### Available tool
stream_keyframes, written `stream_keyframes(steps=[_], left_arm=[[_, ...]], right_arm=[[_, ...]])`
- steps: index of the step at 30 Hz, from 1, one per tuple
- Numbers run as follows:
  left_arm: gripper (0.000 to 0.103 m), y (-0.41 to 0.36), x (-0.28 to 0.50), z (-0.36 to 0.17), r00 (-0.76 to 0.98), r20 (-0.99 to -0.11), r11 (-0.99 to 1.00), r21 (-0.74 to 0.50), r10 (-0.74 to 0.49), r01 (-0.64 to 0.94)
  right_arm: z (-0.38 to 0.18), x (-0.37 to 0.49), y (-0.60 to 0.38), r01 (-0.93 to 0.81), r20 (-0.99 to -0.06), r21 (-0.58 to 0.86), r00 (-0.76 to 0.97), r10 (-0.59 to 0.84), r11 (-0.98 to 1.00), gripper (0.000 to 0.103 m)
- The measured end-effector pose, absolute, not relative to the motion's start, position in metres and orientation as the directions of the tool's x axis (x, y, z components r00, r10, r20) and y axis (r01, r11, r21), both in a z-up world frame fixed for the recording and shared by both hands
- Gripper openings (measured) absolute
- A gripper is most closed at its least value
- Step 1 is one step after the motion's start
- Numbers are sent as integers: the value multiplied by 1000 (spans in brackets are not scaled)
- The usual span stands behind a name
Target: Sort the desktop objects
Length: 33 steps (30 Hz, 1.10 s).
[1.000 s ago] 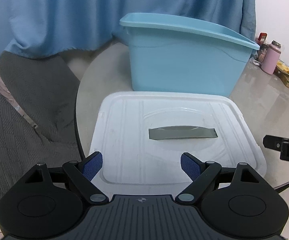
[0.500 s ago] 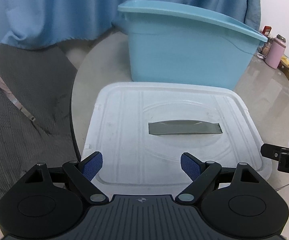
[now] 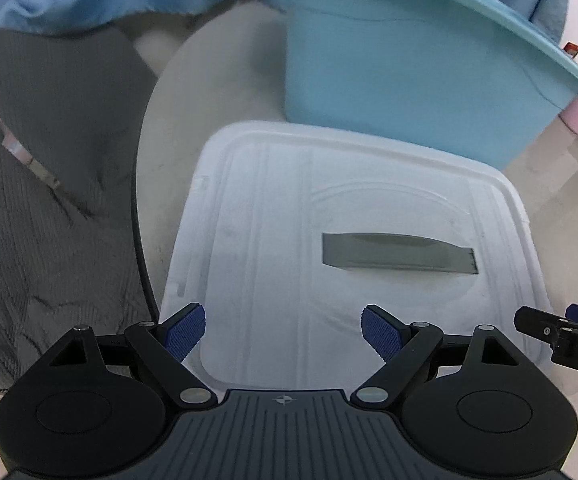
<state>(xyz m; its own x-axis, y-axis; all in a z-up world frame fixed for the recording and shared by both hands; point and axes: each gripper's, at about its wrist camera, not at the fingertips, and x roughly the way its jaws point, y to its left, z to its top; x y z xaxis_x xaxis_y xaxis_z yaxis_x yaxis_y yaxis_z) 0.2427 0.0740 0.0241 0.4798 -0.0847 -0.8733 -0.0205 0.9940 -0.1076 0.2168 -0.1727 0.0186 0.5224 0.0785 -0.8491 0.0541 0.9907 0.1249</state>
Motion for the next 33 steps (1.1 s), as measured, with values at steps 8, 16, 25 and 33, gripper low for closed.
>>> stream_keyframes(steps=[8, 16, 25, 33], left_arm=[[92, 81, 281, 23, 388, -912, 990, -141, -136, 14], [103, 69, 304, 21, 318, -942, 993, -80, -105, 89], [103, 71, 313, 30, 268, -957, 993, -99, -114, 66], [103, 81, 319, 37, 256, -949, 983, -179, -184, 43]], right_arm=[[13, 253, -168, 42, -902, 135, 418, 105, 990, 89], [5, 278, -159, 48, -929, 144, 350, 118, 988, 103], [7, 278, -154, 63, -932, 135, 346, 105, 989, 103], [10, 280, -154, 69, -934, 135, 341, 104, 988, 103]])
